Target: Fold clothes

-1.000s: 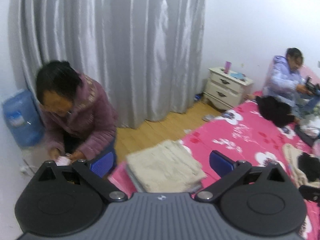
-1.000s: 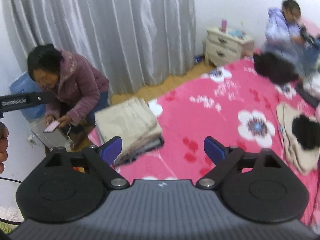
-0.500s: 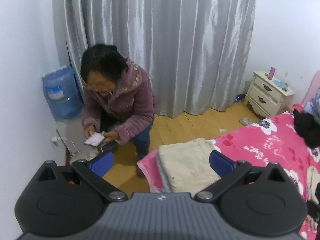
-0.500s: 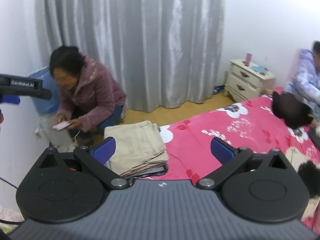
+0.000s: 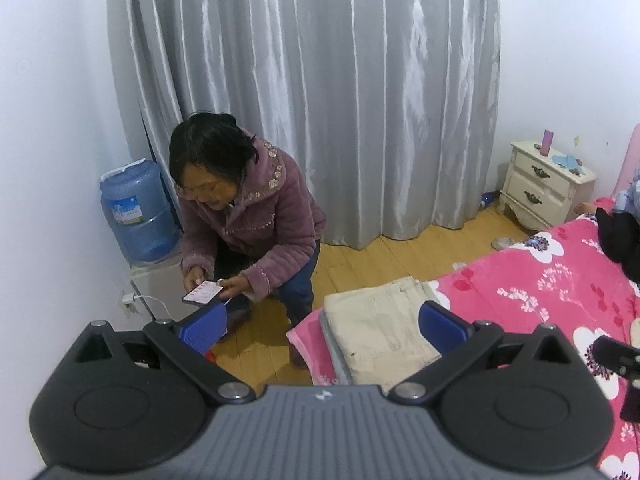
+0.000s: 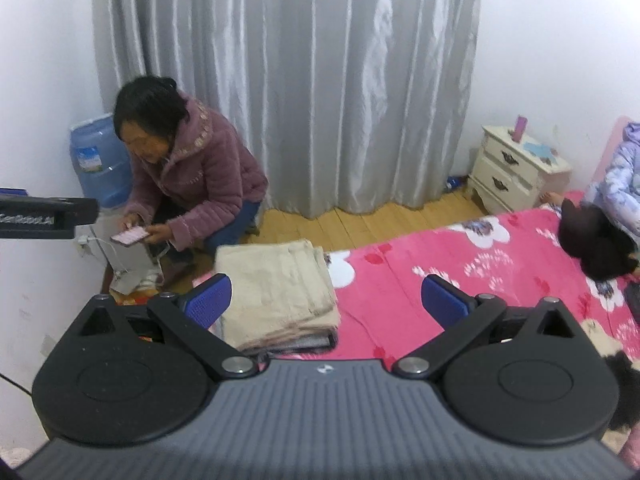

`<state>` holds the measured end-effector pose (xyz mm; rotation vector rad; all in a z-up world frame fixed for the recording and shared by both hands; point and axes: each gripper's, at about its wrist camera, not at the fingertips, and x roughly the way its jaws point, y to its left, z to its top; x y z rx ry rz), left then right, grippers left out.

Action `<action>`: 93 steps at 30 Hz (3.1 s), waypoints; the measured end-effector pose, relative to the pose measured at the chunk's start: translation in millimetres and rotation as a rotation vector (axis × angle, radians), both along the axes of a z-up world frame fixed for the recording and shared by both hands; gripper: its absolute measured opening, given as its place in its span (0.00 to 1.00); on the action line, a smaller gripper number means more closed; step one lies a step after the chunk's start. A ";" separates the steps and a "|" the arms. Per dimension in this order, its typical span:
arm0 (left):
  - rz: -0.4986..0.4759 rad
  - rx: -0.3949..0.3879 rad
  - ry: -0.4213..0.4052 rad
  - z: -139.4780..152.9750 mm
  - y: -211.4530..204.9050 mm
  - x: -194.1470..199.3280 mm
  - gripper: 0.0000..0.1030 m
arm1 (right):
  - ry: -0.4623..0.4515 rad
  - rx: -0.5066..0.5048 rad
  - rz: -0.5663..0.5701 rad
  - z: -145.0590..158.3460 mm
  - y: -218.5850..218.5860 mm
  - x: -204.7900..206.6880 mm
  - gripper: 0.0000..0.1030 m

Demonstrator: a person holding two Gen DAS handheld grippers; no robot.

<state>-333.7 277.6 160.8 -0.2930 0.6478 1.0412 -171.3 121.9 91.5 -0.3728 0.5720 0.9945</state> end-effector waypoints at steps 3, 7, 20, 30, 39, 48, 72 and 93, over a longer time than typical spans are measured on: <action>-0.005 0.007 0.010 -4.7 -9.1 0.9 1.00 | -0.006 -0.010 -0.022 -5.6 -7.4 2.6 0.99; -0.016 0.018 0.015 -7.3 -18.1 1.2 1.00 | -0.112 -0.024 -0.041 -11.1 -14.4 -0.1 0.99; -0.005 0.053 0.030 -9.4 -21.9 5.2 1.00 | -0.024 -0.034 -0.070 -25.1 -21.8 11.5 0.99; 0.010 0.026 0.028 -1.6 -8.0 13.0 1.00 | 0.007 0.001 -0.127 -20.4 -20.2 22.6 0.99; 0.044 0.003 0.001 12.8 0.1 33.9 1.00 | 0.110 -0.007 -0.146 -6.6 -11.9 44.0 0.99; -0.012 -0.010 0.008 15.0 3.3 32.4 1.00 | 0.065 0.013 -0.135 -4.0 -4.5 37.6 0.99; 0.072 -0.124 -0.003 -9.1 43.2 -9.6 1.00 | 0.051 -0.104 -0.090 -10.2 52.7 -4.1 0.99; 0.129 -0.154 -0.004 -18.0 51.1 -21.6 1.00 | 0.012 -0.184 -0.084 -23.3 71.9 -27.7 0.99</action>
